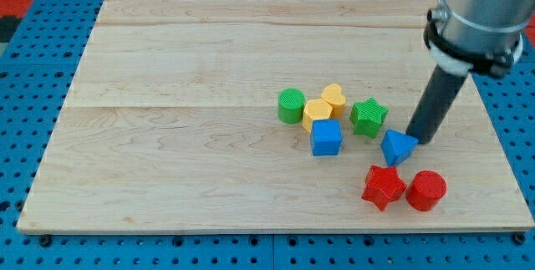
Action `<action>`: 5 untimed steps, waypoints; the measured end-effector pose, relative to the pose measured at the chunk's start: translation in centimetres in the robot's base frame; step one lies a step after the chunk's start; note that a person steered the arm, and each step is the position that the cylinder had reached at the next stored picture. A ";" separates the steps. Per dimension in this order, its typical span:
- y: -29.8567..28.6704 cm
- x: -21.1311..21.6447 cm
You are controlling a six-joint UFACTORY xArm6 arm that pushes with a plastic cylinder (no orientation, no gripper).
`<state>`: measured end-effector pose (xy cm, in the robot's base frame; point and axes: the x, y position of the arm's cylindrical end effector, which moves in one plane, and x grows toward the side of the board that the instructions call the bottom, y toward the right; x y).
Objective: Separate the yellow hexagon from the yellow heart
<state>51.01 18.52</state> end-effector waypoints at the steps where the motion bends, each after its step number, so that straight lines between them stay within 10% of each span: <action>1: 4.6 0.3; 5: -1.9 -9.6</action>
<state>41.38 16.66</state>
